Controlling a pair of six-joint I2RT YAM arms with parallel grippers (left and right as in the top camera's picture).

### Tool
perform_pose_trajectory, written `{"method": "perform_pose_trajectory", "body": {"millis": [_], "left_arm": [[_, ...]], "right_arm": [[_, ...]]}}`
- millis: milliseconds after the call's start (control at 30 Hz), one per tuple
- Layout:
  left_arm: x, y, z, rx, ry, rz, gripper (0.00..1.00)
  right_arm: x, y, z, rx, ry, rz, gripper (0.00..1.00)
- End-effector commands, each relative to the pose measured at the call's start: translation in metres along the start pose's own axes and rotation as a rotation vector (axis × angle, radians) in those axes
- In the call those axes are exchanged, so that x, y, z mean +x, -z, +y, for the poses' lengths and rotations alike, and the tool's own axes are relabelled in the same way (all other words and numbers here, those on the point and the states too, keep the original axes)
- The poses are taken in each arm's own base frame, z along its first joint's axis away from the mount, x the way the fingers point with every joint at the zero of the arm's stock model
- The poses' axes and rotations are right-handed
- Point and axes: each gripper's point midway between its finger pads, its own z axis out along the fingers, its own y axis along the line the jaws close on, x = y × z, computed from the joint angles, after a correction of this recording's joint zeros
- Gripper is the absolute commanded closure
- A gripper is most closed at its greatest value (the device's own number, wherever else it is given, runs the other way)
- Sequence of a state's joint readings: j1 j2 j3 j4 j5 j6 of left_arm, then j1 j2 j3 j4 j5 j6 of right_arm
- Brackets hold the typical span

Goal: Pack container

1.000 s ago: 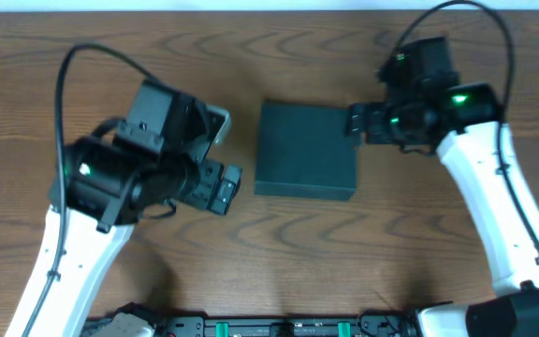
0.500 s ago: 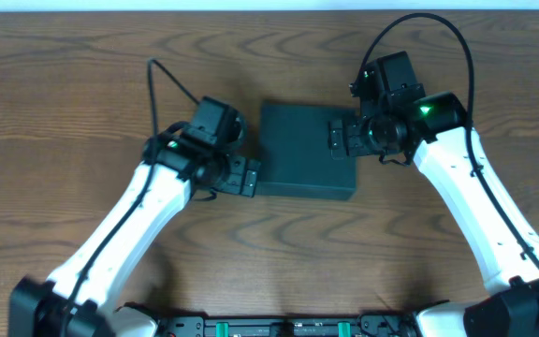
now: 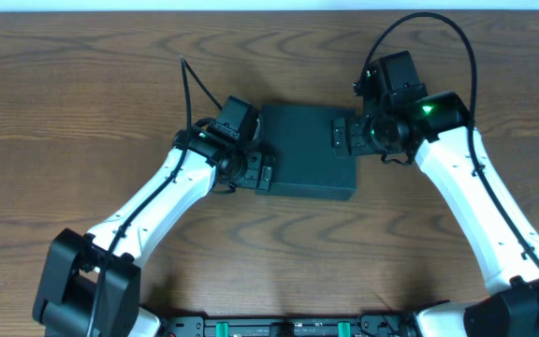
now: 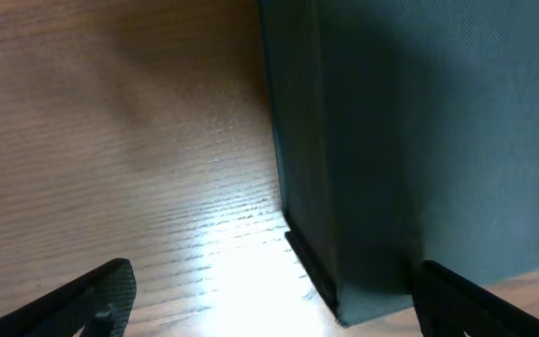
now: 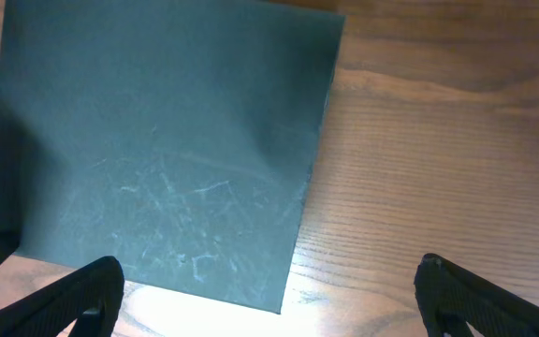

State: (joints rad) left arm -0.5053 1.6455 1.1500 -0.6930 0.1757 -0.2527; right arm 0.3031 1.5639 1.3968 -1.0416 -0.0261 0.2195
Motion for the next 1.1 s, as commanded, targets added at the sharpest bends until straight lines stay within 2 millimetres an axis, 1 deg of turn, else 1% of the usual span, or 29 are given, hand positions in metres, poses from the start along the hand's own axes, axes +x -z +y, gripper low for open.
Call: {"method": "perform_pose_trajectory", "body": {"millis": [0,133,367,467,533,600,667,800,867,900,933,1000,1067], "left_arm": [[-0.002,-0.007,0.007,-0.038,0.020,0.001,0.05],[0.001,-0.013,0.012,-0.064,0.029,0.018,0.05],[0.011,-0.027,0.017,-0.085,0.046,0.081,0.05],[0.011,-0.027,0.017,-0.085,0.066,0.081,0.05],[0.009,-0.024,0.016,-0.081,0.082,0.071,0.04],[0.006,-0.015,0.012,-0.069,0.082,0.056,0.05],[0.002,-0.001,0.009,-0.060,0.079,0.031,0.05],[-0.009,0.032,0.008,-0.054,0.071,-0.049,0.05],[-0.013,0.046,0.015,-0.067,0.084,-0.091,0.05],[-0.015,0.053,0.022,-0.087,0.096,-0.110,0.05],[-0.018,0.057,0.031,-0.117,0.105,-0.126,0.05],[-0.020,0.060,0.047,-0.165,0.125,-0.138,0.05],[-0.021,0.057,0.057,-0.181,0.136,-0.127,0.04]], "right_arm": [[0.001,-0.004,-0.004,0.016,-0.017,0.008,0.01],[0.001,-0.004,-0.004,0.016,-0.017,0.008,0.01],[0.001,-0.004,-0.004,0.016,-0.017,0.010,0.01],[0.001,-0.004,-0.006,0.023,-0.017,0.008,0.01],[0.000,-0.003,-0.011,0.053,-0.019,0.001,0.01],[-0.002,-0.003,-0.022,0.089,-0.033,-0.006,0.01],[-0.003,-0.002,-0.034,0.102,-0.066,-0.005,0.01],[-0.006,0.001,-0.071,0.133,-0.201,-0.010,0.01],[-0.007,0.001,-0.089,0.149,-0.250,-0.013,0.01],[-0.007,0.001,-0.097,0.158,-0.272,-0.013,0.01],[-0.006,-0.001,-0.102,0.162,-0.283,-0.009,0.01],[-0.005,-0.007,-0.106,0.168,-0.293,0.009,0.01],[-0.003,-0.017,-0.105,0.168,-0.291,0.035,0.01]]}}
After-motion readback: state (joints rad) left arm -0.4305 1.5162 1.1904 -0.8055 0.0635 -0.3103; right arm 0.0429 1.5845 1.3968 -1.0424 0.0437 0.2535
